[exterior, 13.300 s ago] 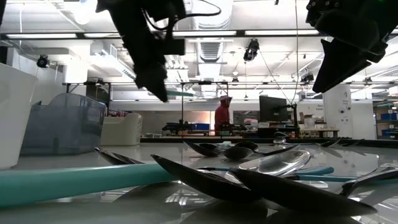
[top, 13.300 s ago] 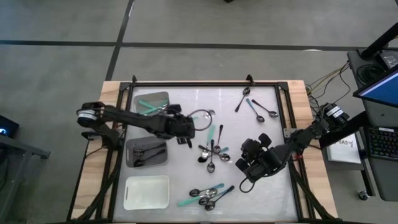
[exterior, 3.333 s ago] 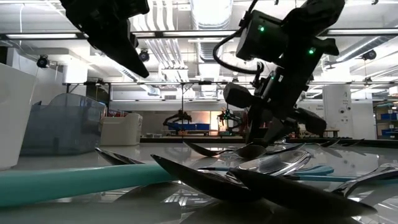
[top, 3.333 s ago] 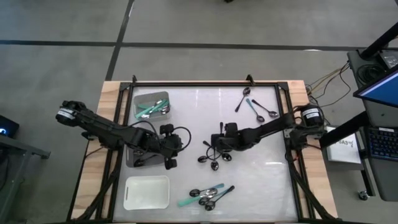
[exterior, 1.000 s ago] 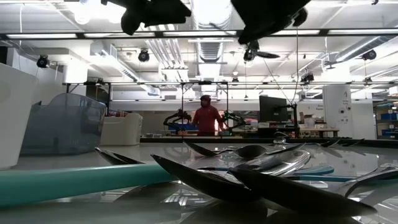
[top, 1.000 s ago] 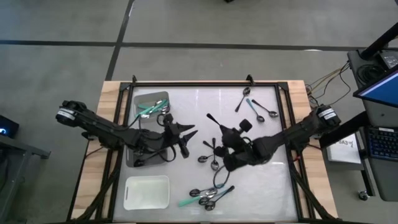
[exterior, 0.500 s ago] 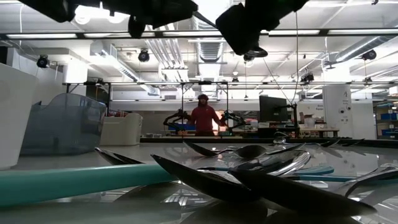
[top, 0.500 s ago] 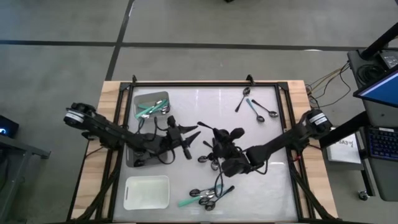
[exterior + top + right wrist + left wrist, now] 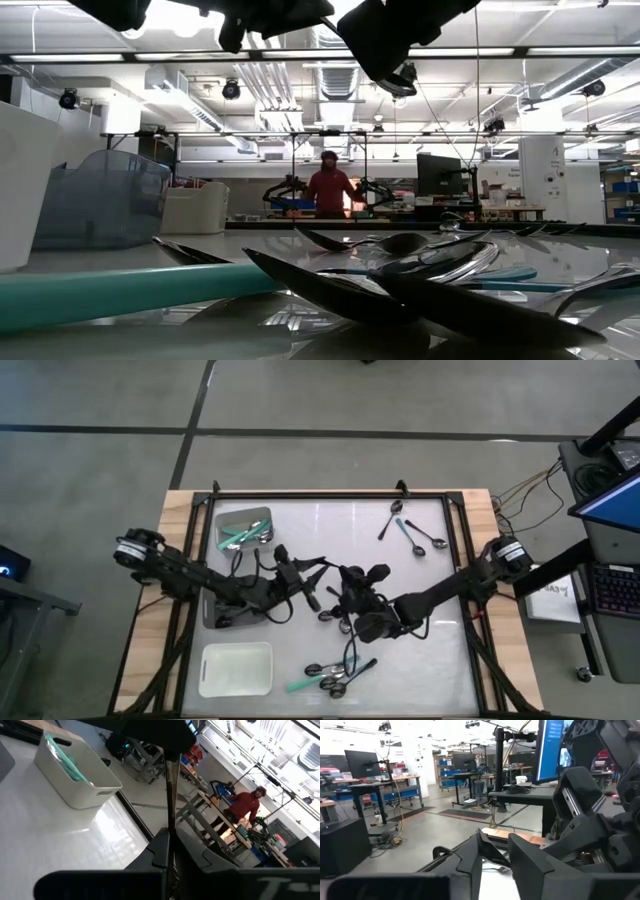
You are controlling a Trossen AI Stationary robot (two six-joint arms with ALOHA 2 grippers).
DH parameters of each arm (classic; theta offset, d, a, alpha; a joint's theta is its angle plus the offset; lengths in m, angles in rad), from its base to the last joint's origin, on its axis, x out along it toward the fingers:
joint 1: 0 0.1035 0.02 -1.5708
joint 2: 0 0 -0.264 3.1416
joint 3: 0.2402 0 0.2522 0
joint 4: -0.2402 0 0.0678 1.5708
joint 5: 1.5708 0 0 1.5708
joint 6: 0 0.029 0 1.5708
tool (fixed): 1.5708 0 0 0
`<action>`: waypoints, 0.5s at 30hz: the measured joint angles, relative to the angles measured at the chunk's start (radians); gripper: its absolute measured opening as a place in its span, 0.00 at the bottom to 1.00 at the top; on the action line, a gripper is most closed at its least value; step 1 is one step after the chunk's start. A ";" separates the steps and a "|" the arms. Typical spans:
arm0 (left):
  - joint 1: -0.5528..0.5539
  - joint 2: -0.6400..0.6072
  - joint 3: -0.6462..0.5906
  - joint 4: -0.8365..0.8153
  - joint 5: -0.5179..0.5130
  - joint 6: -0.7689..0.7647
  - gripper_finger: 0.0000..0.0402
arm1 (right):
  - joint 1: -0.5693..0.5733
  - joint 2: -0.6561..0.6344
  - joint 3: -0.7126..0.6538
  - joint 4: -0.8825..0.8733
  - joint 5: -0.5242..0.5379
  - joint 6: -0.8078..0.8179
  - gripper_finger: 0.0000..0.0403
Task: Sort silverware by color (type)
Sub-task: Put the black spoon into the black bin
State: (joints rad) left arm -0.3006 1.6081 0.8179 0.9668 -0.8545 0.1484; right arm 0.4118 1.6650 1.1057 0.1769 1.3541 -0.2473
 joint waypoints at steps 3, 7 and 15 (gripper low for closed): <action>-0.001 -0.007 -0.001 0.000 0.001 -0.014 0.09 | 0.001 0.000 0.001 0.001 0.001 -0.008 0.02; 0.000 -0.016 -0.001 -0.001 0.055 -0.030 0.02 | -0.001 0.000 0.003 0.001 -0.001 -0.044 0.02; 0.001 -0.019 0.000 0.000 0.086 -0.052 0.00 | -0.002 -0.006 0.027 -0.002 0.006 -0.061 0.10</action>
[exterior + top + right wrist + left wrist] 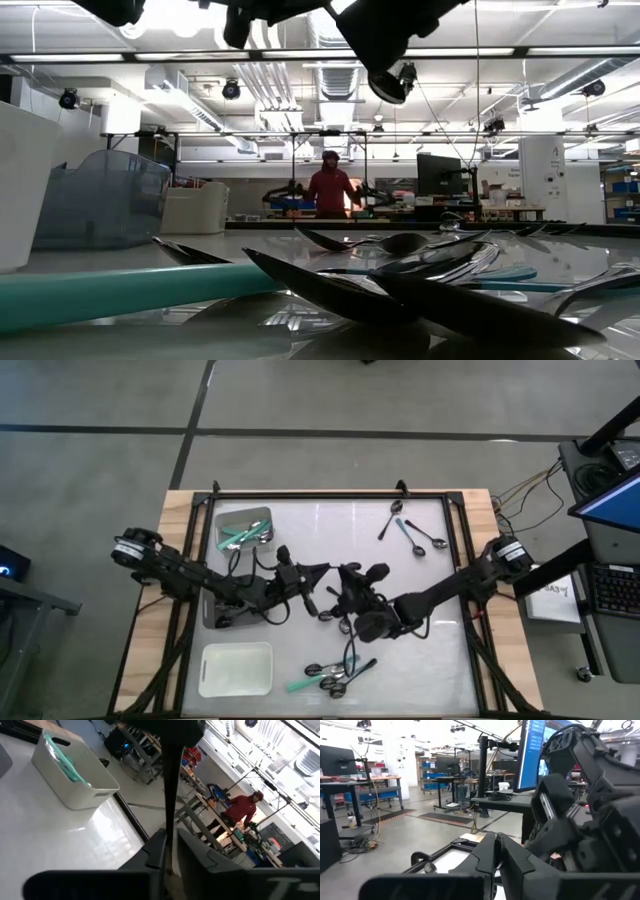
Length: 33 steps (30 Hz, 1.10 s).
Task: Sort silverware by color (type)
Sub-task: Put the black spoon into the black bin
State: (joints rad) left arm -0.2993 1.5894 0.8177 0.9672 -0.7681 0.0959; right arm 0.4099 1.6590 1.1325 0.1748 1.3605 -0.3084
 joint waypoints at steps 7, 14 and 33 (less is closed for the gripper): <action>0.003 -0.003 0.000 -0.006 -0.012 0.027 0.00 | 0.012 -0.018 0.037 -0.013 0.002 -0.050 0.26; 0.007 -0.018 -0.001 -0.002 -0.091 0.090 0.00 | 0.061 -0.037 0.038 -0.081 0.006 0.073 0.36; -0.120 -0.338 0.034 -1.131 -0.271 -0.383 0.00 | 0.186 -0.233 0.037 -0.835 -0.056 0.997 0.35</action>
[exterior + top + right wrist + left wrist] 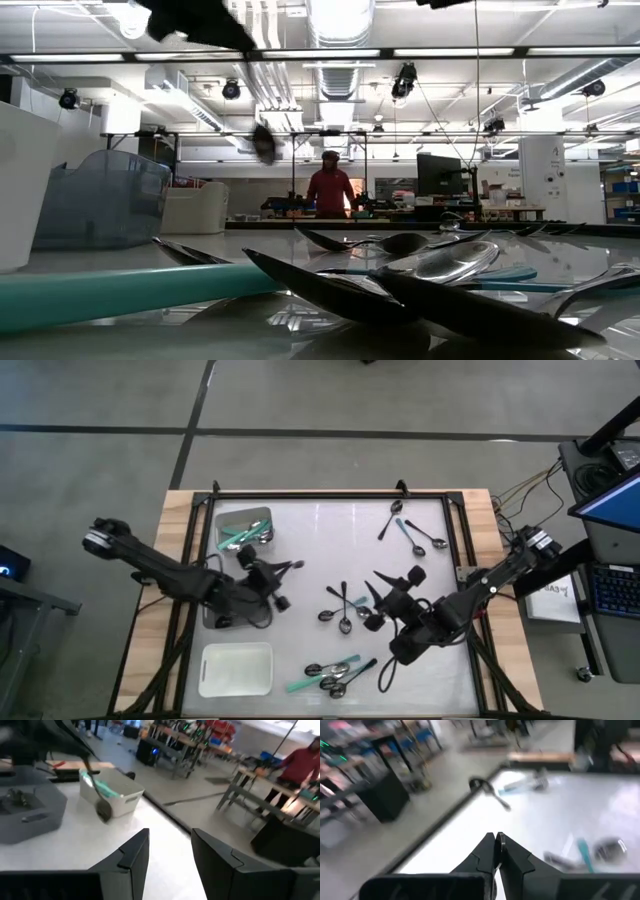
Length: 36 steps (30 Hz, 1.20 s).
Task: Sort silverware by color (type)
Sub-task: Put the black spoon into the black bin
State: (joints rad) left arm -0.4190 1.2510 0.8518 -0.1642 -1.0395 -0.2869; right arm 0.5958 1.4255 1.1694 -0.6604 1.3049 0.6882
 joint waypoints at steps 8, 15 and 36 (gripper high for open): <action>-0.037 -0.139 0.212 -0.716 0.278 -0.324 0.00 | -0.002 -0.004 -0.001 -0.031 -0.056 0.028 0.35; 0.006 -0.123 0.398 -1.078 0.583 -0.424 0.00 | -0.014 -0.002 -0.002 -0.031 -0.056 0.054 0.35; 0.009 0.068 0.280 -1.167 0.872 -0.441 0.00 | -0.016 -0.001 -0.012 -0.039 -0.136 0.074 0.32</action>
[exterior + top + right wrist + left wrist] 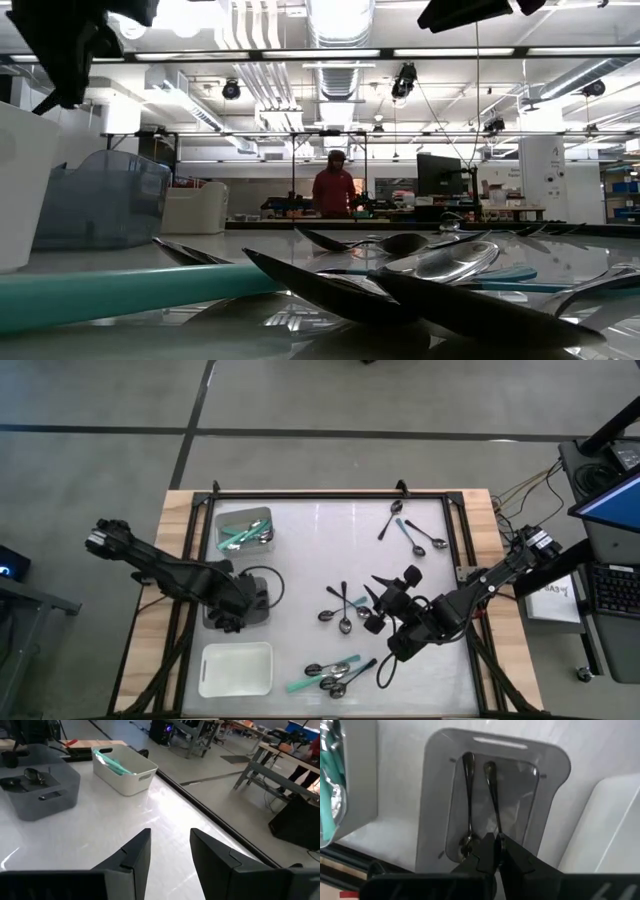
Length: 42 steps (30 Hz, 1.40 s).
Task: Sort silverware by color (type)
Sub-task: Put the black spoon into the black bin, then put the blue spoon into the white bin
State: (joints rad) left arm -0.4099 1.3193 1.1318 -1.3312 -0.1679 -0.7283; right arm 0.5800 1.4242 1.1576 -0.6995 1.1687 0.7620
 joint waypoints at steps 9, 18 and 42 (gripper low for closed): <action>0.000 0.106 0.072 -0.002 0.007 0.069 0.13 | 0.000 0.000 0.000 -0.003 -0.033 -0.002 0.33; -0.005 0.226 0.339 0.074 0.014 0.169 0.27 | 0.000 0.000 0.000 -0.007 -0.167 -0.002 0.32; -0.127 0.646 0.465 0.524 0.118 0.251 0.23 | 0.005 -0.001 0.000 -0.091 -0.437 0.074 0.32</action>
State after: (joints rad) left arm -0.5372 1.9655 1.5970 -0.8069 -0.0499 -0.4773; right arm 0.5846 1.4233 1.1572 -0.7904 0.7316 0.8357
